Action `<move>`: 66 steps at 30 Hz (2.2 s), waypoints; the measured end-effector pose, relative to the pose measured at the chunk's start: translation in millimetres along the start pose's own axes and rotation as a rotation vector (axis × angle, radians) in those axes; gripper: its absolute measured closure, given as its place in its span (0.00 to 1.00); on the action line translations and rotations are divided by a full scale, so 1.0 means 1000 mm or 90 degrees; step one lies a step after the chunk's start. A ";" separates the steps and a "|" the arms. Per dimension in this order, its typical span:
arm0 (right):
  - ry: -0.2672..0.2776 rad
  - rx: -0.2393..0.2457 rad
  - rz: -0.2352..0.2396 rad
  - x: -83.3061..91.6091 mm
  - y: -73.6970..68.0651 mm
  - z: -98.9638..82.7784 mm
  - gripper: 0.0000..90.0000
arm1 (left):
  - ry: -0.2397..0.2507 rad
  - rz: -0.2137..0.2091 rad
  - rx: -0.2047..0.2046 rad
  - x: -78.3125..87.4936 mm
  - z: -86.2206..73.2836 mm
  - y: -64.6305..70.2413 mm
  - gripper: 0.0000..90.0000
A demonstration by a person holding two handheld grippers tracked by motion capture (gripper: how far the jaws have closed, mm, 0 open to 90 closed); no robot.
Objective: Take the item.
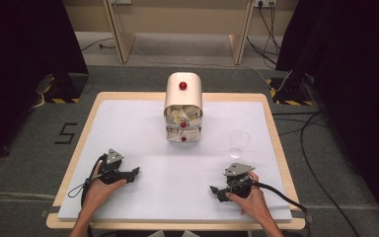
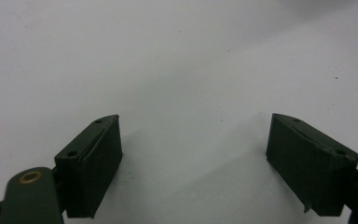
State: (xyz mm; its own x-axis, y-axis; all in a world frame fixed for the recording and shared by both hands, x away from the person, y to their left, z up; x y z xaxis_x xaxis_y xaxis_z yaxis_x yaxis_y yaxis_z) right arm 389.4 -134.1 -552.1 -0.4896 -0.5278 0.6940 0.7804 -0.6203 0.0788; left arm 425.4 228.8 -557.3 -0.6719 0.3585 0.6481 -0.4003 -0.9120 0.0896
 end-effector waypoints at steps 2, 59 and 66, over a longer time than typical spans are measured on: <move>0.001 0.001 0.001 0.000 0.000 0.000 0.17 | 0.000 0.000 0.000 0.000 0.000 0.000 0.19; 0.236 0.121 -0.080 -0.009 0.020 0.187 0.30 | -0.001 -0.001 -0.001 0.000 0.000 0.000 0.19; 0.256 0.138 -0.088 -0.010 0.019 0.203 0.29 | -0.001 -0.001 -0.001 0.000 0.000 0.000 0.19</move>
State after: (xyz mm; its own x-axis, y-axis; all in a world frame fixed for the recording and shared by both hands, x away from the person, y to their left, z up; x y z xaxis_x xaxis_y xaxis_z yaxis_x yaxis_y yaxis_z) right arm 488.1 -22.3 -412.0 -0.6725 -0.6583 0.3382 0.7399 -0.5875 0.3277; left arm 425.5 229.1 -557.4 -0.6708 0.3592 0.6489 -0.4021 -0.9113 0.0889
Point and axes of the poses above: each handheld gripper's, and its own axes: x roughly backward along the jaws, z roughly out of its top, y roughly to its right, the point moved 7 cm from there along -x, roughly forward along the jaws, and after that the axes turned 5 degrees about x, right-handed, at the moved point
